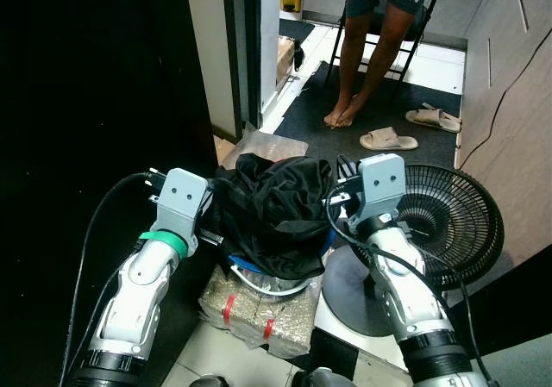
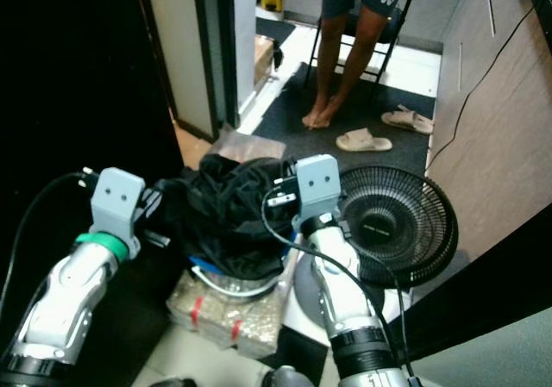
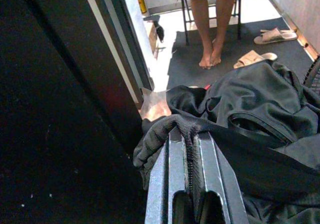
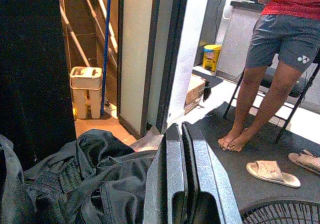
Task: Clothes washing
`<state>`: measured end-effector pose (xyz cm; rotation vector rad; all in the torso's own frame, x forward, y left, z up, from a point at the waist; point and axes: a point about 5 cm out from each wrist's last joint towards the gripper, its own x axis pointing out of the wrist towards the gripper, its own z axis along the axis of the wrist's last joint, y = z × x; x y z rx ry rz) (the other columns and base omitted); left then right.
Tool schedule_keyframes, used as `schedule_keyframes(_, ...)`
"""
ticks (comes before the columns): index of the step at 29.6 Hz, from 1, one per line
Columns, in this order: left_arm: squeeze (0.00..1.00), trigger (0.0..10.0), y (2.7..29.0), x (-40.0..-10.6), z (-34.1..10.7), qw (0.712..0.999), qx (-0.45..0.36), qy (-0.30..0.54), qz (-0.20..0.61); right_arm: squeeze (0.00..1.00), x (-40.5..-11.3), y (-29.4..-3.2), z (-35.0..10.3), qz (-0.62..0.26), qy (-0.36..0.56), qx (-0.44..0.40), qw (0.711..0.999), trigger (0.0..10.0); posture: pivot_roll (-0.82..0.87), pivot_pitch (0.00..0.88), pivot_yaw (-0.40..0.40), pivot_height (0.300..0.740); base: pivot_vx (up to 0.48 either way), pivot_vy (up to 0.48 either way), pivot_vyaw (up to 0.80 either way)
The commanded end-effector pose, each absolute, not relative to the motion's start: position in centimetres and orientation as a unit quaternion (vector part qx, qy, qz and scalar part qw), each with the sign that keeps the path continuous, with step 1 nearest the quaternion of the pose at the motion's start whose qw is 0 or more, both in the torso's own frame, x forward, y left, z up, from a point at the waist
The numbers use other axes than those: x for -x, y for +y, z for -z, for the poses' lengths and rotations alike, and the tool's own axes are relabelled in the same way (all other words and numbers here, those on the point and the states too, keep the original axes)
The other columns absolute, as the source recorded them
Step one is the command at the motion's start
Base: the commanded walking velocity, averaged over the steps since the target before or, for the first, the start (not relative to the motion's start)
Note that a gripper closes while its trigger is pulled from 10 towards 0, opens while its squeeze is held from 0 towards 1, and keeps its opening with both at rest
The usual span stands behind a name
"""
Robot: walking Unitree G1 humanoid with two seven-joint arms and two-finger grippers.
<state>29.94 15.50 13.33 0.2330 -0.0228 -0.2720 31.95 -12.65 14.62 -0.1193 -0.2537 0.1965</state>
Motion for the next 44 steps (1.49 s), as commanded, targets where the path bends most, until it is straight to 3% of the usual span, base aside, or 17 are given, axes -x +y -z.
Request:
schedule_keyframes(1,0.0,10.0,15.61,-29.87,-12.73,0.984,-0.113,0.001,0.135,0.0,-31.89,-12.68,-14.42,-0.098,-0.121,0.06,0.986,10.0,-0.04,0.0,0.037,0.74,0.0,0.0,0.0)
schedule_keyframes(44,0.0,10.0,15.63,-29.77,-12.74,0.984,-0.114,0.002,0.135,0.0,-31.8,-12.58,-14.34,-0.098,-0.12,0.057,0.986,10.0,-0.03,0.0,0.039,0.74,0.0,0.0,0.0)
